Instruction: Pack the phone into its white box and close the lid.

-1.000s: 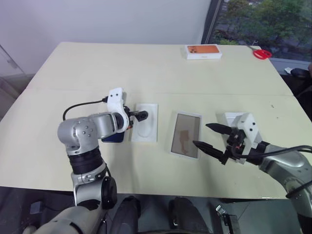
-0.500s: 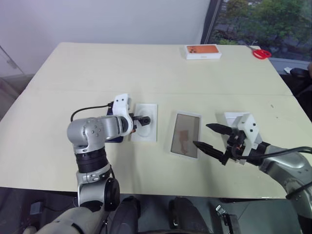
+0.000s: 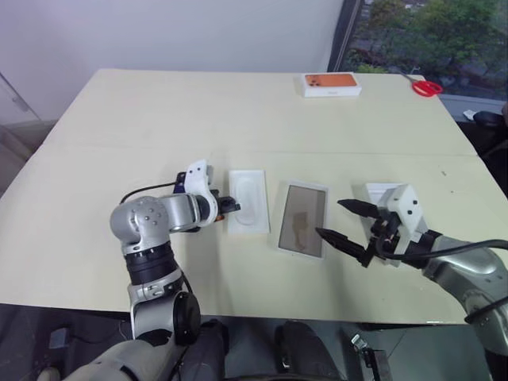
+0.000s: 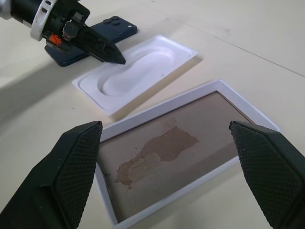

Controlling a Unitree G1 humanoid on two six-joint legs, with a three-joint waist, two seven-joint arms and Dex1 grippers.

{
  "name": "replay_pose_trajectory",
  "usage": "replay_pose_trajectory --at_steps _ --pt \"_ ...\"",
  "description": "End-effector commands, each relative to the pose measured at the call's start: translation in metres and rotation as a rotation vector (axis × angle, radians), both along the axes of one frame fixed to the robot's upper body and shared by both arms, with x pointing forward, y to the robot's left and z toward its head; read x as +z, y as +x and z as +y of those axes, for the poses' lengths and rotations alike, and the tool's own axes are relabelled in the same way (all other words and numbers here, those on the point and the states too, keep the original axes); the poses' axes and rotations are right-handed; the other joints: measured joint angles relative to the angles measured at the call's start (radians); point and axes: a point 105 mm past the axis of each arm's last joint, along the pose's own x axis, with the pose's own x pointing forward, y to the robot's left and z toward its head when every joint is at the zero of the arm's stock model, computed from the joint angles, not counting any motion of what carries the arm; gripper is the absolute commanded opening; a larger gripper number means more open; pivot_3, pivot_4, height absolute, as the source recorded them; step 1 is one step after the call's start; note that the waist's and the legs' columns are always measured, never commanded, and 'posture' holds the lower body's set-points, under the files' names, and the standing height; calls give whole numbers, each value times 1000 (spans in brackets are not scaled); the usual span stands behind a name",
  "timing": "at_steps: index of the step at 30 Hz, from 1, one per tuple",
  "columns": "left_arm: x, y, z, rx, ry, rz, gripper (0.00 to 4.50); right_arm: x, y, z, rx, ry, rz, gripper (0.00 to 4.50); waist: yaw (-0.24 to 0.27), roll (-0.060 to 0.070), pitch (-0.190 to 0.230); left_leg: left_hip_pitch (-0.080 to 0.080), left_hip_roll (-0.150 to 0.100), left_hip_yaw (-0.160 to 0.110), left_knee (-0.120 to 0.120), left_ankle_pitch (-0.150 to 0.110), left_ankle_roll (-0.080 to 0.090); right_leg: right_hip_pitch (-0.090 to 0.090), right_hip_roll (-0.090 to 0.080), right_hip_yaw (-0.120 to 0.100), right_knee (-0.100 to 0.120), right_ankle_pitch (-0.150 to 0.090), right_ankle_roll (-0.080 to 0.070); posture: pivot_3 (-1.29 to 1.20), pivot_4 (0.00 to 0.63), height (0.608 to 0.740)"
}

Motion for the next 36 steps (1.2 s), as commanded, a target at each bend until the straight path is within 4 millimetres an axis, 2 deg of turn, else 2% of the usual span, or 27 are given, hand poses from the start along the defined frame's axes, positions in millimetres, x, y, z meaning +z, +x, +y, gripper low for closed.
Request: replay_pose_trajectory --at_steps 1,5,9,14,19,24,36 --pt "30 7 11 42 -60 -99 27 10 -1 4 18 -1 -48 4500 -1 0 0 0 0 0 0 0 0 0 0 0 0 0 0 0 150 731" --pt "48 9 8 14 -196 -152 27 12 0 3 19 -8 -53 4500 0 0 0 0 0 0 0 0 0 0 0 0 0 0 0 0 150 731" --pt "49 3 -7 -80 -232 -157 27 14 1 0 16 -22 -61 4500 2 0 0 0 0 0 0 0 0 0 -1 0 0 0 0 0 150 731" --pt "40 -12 -42 -239 -193 -130 27 17 4 -16 -39 -64 -69 4500 1 0 0 0 0 0 0 0 0 0 -1 0 0 0 0 0 150 731" --pt "35 -19 -71 -305 -181 -87 27 15 2 -30 -74 -104 -62 4500 2 0 0 0 0 0 0 0 0 0 -1 0 0 0 0 0 150 731" --pt "31 -27 -102 -370 -120 -58 27 15 0 -31 -86 -108 -68 4500 2 0 0 0 0 0 0 0 0 0 0 0 0 0 0 0 150 731" --pt "30 -29 -116 -388 -83 -37 27 13 0 -29 -99 -104 -72 4500 3 0 0 0 0 0 0 0 0 0 0 0 0 0 0 0 150 731"
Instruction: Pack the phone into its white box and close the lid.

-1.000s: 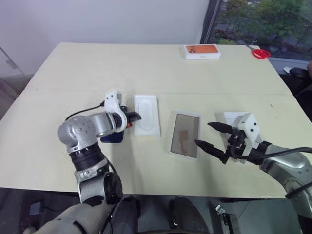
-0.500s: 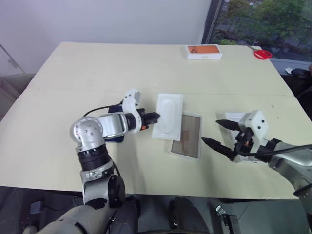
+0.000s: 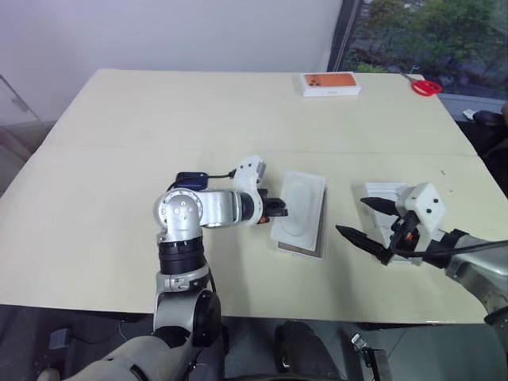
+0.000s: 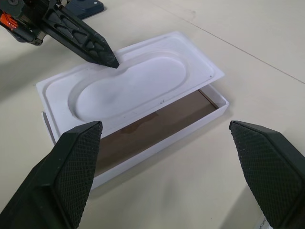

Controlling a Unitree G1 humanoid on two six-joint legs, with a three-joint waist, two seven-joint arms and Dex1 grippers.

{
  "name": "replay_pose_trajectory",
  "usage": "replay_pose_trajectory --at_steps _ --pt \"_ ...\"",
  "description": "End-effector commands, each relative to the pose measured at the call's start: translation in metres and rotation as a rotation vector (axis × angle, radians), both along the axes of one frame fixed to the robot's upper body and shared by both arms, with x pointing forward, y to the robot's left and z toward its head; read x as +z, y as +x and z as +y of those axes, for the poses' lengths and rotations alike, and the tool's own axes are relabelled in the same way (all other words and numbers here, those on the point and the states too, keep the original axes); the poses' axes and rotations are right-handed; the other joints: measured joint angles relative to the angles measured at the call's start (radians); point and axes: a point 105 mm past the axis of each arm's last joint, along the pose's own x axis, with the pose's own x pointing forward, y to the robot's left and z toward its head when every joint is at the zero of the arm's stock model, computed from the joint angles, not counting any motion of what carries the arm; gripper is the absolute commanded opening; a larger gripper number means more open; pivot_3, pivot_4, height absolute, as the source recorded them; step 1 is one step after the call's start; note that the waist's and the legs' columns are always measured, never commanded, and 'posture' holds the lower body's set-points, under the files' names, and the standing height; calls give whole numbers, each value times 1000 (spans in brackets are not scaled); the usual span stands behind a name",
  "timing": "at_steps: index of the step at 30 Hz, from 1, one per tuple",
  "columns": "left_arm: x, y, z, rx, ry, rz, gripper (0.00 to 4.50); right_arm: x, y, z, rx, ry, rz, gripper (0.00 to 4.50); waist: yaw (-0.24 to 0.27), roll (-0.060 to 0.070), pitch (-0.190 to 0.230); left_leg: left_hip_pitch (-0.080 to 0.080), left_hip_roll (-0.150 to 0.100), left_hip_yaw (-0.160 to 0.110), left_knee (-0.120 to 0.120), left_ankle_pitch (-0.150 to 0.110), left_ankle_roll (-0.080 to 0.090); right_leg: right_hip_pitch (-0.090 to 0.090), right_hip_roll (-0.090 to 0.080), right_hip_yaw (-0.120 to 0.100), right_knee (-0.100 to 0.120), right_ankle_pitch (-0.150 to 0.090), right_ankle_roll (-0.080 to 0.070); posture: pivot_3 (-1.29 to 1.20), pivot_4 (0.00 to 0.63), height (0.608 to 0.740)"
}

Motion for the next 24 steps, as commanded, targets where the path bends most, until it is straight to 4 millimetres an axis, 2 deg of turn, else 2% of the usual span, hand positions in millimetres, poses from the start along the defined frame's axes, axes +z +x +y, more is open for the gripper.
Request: replay_pose_trajectory --at_steps 1,17,20,24 --pt "15 -6 -18 -71 -34 -35 27 10 -1 3 9 -4 -56 4500 0 0 0 0 0 0 0 0 0 0 0 0 0 0 0 0 150 731" --pt "15 -15 -31 -128 -57 -20 27 9 2 6 9 2 -66 4500 -1 0 0 0 0 0 0 0 0 0 0 0 0 0 0 0 150 731" --pt "17 -16 -32 -139 -68 -20 968 9 3 6 7 3 -67 4500 -1 0 0 0 0 0 0 0 0 0 0 0 0 0 0 0 150 731" --pt "21 -18 -32 -154 -88 -31 2941 9 3 7 8 5 -68 4500 -1 0 0 0 0 0 0 0 0 0 0 0 0 0 0 0 150 731"
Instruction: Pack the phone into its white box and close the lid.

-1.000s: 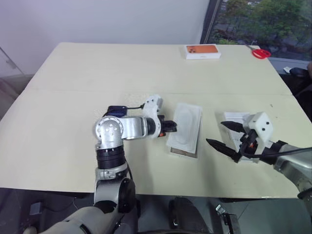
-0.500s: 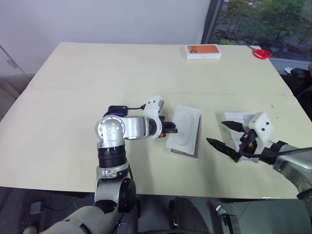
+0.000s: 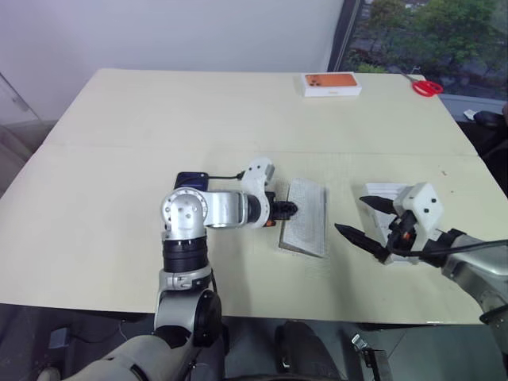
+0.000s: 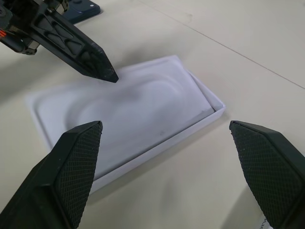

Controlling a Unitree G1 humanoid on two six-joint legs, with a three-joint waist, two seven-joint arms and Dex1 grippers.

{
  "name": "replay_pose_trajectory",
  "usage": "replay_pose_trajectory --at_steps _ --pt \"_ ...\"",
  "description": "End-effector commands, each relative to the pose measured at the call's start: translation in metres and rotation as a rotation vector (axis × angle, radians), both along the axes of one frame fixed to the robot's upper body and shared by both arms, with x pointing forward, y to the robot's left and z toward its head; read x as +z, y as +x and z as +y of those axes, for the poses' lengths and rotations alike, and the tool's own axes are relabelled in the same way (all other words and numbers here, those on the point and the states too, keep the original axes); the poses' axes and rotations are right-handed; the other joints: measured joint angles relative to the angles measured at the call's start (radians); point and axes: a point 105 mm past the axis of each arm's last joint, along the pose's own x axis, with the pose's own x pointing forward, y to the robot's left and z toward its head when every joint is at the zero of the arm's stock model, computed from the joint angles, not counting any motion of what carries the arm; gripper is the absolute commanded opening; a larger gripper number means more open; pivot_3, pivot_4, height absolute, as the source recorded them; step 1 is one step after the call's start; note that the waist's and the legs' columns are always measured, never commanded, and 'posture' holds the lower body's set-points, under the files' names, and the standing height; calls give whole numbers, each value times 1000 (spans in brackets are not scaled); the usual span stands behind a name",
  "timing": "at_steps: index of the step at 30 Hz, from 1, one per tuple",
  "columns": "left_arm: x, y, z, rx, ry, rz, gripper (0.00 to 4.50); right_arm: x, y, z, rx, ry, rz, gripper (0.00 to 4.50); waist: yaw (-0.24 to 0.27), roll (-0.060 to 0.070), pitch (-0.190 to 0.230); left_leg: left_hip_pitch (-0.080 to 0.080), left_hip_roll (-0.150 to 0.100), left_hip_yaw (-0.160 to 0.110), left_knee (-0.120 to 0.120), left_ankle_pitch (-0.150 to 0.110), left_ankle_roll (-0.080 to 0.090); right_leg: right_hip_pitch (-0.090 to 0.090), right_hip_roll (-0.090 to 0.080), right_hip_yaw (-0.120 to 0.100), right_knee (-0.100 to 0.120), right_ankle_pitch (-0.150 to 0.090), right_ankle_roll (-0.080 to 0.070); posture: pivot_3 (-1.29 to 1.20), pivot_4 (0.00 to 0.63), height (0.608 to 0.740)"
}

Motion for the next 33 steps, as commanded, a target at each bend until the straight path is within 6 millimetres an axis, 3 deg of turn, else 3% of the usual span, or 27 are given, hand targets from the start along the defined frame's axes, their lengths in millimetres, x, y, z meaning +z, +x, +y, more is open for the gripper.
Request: replay_pose_trajectory --at_steps 1,2,9,12,19,20,24,29,33 --pt "20 -9 -17 -79 -78 -42 3444 10 1 4 15 3 -55 4500 0 0 0 0 0 0 0 0 0 0 0 0 0 0 0 0 150 731" --pt "21 -9 -15 -81 -86 -45 3919 10 1 4 15 3 -55 4500 0 0 0 0 0 0 0 0 0 0 0 0 0 0 0 0 150 731" --pt "46 3 18 -32 -150 -132 3919 10 9 10 22 -5 -54 4500 -4 0 0 0 0 0 0 0 0 0 0 0 0 0 0 0 150 731" --pt "57 13 50 24 -55 -277 3996 10 16 19 39 -4 -50 3677 -10 1 0 1 0 0 -1 0 -1 -1 1 1 1 0 0 0 150 731" --pt "60 29 128 77 301 -730 3996 8 42 50 67 -45 -50 231 -6 1 0 0 0 1 -2 4 -8 -2 0 1 0 0 0 0 150 731" --pt "56 25 133 44 330 -778 3996 7 47 54 53 -48 -42 56 -5 2 0 1 0 1 -3 4 -8 -2 0 1 0 0 0 0 150 731" --pt "47 12 138 -74 340 -883 3996 0 59 60 15 -61 -27 56 10 1 0 -1 1 1 -4 2 -4 -3 -1 0 -1 0 -1 0 150 731" --pt "14 -15 147 -223 338 -835 3996 -20 75 76 -7 -90 7 56 8 2 0 -1 1 2 -3 1 -2 -3 -2 1 -3 0 -1 0 150 731" --pt "2 -21 151 -242 340 -810 3996 -29 84 77 -50 -88 39 56 -2 2 0 -2 1 2 -3 1 -1 -3 -1 0 -2 0 -1 0 150 731"
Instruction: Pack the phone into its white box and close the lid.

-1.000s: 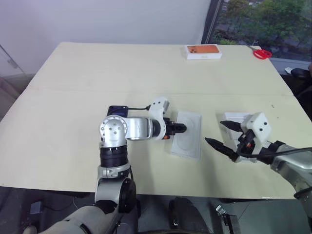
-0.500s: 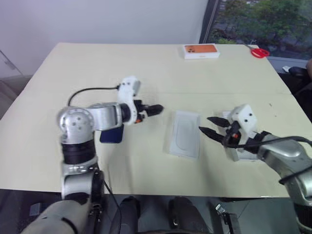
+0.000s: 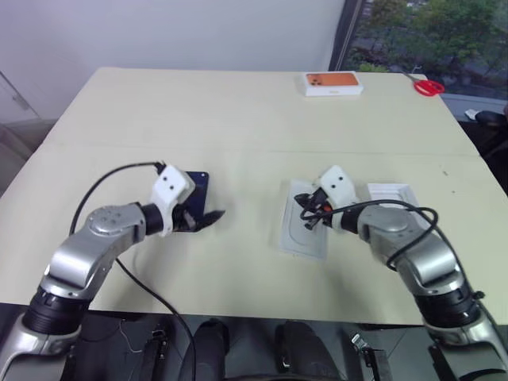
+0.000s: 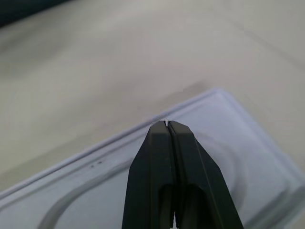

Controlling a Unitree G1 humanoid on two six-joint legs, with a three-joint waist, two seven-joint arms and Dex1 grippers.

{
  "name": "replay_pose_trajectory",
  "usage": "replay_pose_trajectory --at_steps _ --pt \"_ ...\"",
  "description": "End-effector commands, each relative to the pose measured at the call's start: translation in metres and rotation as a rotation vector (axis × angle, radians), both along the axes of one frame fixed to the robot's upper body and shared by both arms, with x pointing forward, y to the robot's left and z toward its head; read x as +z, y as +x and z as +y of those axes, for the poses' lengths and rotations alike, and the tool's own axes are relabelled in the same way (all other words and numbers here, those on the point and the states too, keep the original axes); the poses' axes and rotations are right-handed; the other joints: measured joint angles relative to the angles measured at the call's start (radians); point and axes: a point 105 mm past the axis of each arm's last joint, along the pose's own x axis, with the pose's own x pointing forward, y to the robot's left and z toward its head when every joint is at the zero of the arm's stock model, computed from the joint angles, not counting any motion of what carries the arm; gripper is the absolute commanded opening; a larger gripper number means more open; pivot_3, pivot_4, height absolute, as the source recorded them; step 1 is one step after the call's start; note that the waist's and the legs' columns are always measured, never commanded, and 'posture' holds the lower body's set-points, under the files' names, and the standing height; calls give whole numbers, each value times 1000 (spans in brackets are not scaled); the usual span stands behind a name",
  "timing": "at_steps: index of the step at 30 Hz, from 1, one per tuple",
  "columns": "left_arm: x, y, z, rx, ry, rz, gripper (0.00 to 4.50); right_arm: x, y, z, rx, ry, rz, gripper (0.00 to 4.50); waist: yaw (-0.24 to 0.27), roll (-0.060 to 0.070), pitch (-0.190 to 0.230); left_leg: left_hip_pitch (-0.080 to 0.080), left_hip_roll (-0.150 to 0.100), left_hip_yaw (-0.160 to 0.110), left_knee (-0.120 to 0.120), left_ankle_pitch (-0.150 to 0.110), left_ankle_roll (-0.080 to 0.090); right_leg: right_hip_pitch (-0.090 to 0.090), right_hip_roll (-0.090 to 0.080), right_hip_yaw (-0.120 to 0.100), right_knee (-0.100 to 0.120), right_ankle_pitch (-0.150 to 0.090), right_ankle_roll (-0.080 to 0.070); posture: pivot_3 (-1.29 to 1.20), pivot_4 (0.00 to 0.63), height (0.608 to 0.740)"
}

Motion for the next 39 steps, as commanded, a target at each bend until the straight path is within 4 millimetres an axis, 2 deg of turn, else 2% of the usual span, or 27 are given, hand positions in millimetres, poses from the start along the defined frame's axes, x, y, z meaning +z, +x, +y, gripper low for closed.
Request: replay_pose_trajectory --at_steps 1,10,16,19,21,24,26,27,28,31,34,36,39 --pt "10 -3 -1 -24 1 -56 3996 4 9 0 -35 -6 -25 56 -1 0 0 0 0 0 0 0 0 0 0 0 0 0 0 0 150 731" --pt "7 -10 -4 -32 -47 -24 3996 -13 5 -3 -39 -30 46 56 -5 0 0 0 0 0 0 -1 1 0 0 0 1 0 0 0 150 731" --pt "5 -10 -2 -12 -56 -15 3996 -16 -1 -1 -3 -60 59 56 -6 0 0 0 0 0 0 -1 1 0 1 0 1 0 0 0 150 731" --pt "4 -8 3 17 -53 -13 3996 -8 -2 -1 12 -70 37 56 -6 0 0 0 0 0 0 -1 1 0 0 0 1 0 0 0 150 731" --pt "5 -5 12 64 -58 -15 3996 10 -3 2 52 -66 -23 56 -6 0 0 0 0 0 0 -1 1 0 0 0 1 0 0 0 150 731" --pt "10 4 36 218 -129 26 3996 41 -10 21 154 -12 -104 56 -8 0 0 0 1 -1 0 -1 1 -1 1 0 1 0 0 0 150 731" --pt "14 9 53 332 -203 56 3996 52 -13 37 204 29 -117 56 -12 0 0 1 1 -2 0 -1 1 -1 1 0 3 0 0 0 150 731" --pt "14 11 61 382 -219 68 4242 53 -14 45 219 46 -112 11 -13 0 0 1 1 -2 0 -1 1 -2 1 0 4 0 0 0 150 731" --pt "13 13 71 447 -229 89 4497 52 -15 54 238 61 -100 0 -13 0 0 1 2 -3 0 -1 1 -2 2 0 4 0 0 0 150 731" --pt "14 18 94 603 -327 149 4497 44 -16 80 287 62 -68 0 -10 0 0 1 2 -3 0 -1 1 -2 2 0 5 0 0 0 150 731" --pt "3 21 114 763 -355 278 4497 36 -12 106 315 72 -37 0 -7 0 0 0 1 -3 2 -1 1 -2 1 0 6 0 0 0 150 731" --pt "-5 21 116 798 -355 372 4497 29 -10 122 339 50 -32 0 -8 0 0 0 1 -3 3 -1 1 -3 1 0 7 0 0 0 150 731" --pt "-5 23 110 789 -426 465 4497 16 -7 136 375 -37 -38 0 -7 -1 0 0 1 -3 3 -1 1 -3 1 0 8 0 0 0 150 731"
